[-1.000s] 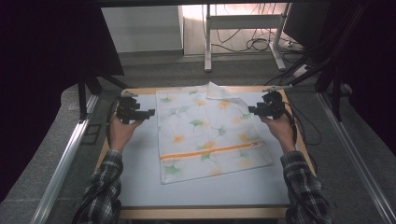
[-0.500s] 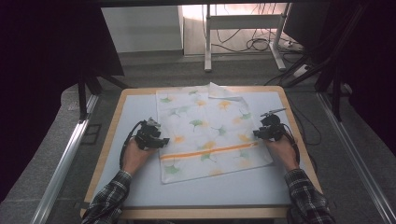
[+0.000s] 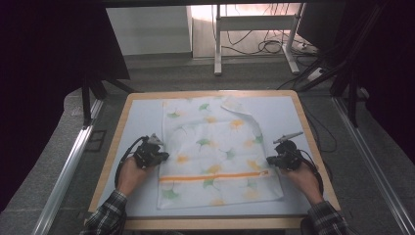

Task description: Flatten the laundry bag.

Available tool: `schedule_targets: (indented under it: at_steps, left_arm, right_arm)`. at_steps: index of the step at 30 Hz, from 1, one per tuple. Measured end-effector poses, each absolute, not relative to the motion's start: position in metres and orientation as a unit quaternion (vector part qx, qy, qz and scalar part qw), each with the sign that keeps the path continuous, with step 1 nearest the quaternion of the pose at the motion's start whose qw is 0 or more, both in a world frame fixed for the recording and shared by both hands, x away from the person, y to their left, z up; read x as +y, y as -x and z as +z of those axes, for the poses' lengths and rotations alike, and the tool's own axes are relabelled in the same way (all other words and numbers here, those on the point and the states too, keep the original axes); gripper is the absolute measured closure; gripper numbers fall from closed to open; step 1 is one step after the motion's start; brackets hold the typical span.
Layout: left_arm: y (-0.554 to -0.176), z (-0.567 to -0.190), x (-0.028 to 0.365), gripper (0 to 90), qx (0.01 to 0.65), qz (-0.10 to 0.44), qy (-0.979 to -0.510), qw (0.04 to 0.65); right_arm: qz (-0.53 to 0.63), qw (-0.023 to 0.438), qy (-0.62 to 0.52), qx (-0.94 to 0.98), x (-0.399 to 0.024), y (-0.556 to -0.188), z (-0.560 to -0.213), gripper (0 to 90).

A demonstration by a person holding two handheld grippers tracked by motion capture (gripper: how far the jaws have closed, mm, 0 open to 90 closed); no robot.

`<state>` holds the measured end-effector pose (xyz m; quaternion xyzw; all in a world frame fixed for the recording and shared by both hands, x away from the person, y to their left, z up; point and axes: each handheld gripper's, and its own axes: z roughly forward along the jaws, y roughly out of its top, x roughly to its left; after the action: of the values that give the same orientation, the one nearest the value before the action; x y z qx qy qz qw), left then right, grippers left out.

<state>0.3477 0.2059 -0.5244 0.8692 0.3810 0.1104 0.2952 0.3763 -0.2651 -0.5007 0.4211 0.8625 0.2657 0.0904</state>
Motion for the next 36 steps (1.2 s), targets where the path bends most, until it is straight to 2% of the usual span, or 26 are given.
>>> schedule_targets:
  at_steps: [2,3,4,5,6,7,8,12,14,16,21,26,31,36]
  left_arm:
    - [-0.338,-0.525,0.206,82.0,0.38,0.115,-0.87,0.294]
    - [-0.335,-0.526,0.206,71.3,0.379,0.123,-0.869,0.295]
    - [-0.333,-0.526,0.205,50.3,0.379,0.138,-0.865,0.297]
    - [-0.333,-0.525,0.206,50.3,0.38,0.143,-0.864,0.298]
    - [-0.334,-0.523,0.207,40.8,0.385,0.146,-0.857,0.31]
    - [-0.334,-0.523,0.207,36.8,0.385,0.146,-0.857,0.31]
    - [-0.336,-0.523,0.207,36.8,0.391,0.14,-0.851,0.323]
    - [-0.341,-0.529,0.208,20.8,0.398,0.131,-0.85,0.32]
    - [-0.346,-0.538,0.208,19.7,0.401,0.111,-0.855,0.311]
    - [-0.346,-0.54,0.208,18.6,0.395,0.112,-0.856,0.313]
    - [-0.346,-0.54,0.207,15.8,0.39,0.114,-0.86,0.309]
    - [-0.345,-0.541,0.208,15.7,0.39,0.114,-0.859,0.313]
    - [-0.346,-0.541,0.208,15.6,0.391,0.114,-0.858,0.313]
    - [-0.346,-0.539,0.208,16.6,0.403,0.116,-0.854,0.307]
  right_arm:
    - [0.264,0.086,-0.412,0.868,-0.268,-0.361,-0.502,86.0]
    - [0.264,0.09,-0.409,0.869,-0.269,-0.357,-0.502,80.8]
    - [0.268,0.107,-0.41,0.865,-0.271,-0.355,-0.5,70.9]
    - [0.268,0.107,-0.41,0.865,-0.271,-0.355,-0.5,70.9]
    - [0.285,0.119,-0.414,0.857,-0.273,-0.358,-0.496,65.9]
    - [0.285,0.119,-0.414,0.857,-0.273,-0.358,-0.496,65.9]
    - [0.292,0.122,-0.415,0.853,-0.273,-0.359,-0.494,64.8]
    - [0.321,0.14,-0.391,0.851,-0.262,-0.38,-0.492,57.9]
    - [0.334,0.14,-0.381,0.851,-0.255,-0.391,-0.492,53.8]
    - [0.338,0.142,-0.376,0.851,-0.25,-0.399,-0.492,51.4]
    - [0.341,0.137,-0.383,0.847,-0.22,-0.454,-0.502,37.9]
    - [0.329,0.141,-0.382,0.852,-0.209,-0.485,-0.511,32.0]
    - [0.307,0.173,-0.422,0.835,-0.222,-0.516,-0.515,25.0]
    - [0.318,0.184,-0.443,0.818,-0.242,-0.512,-0.505,25.4]
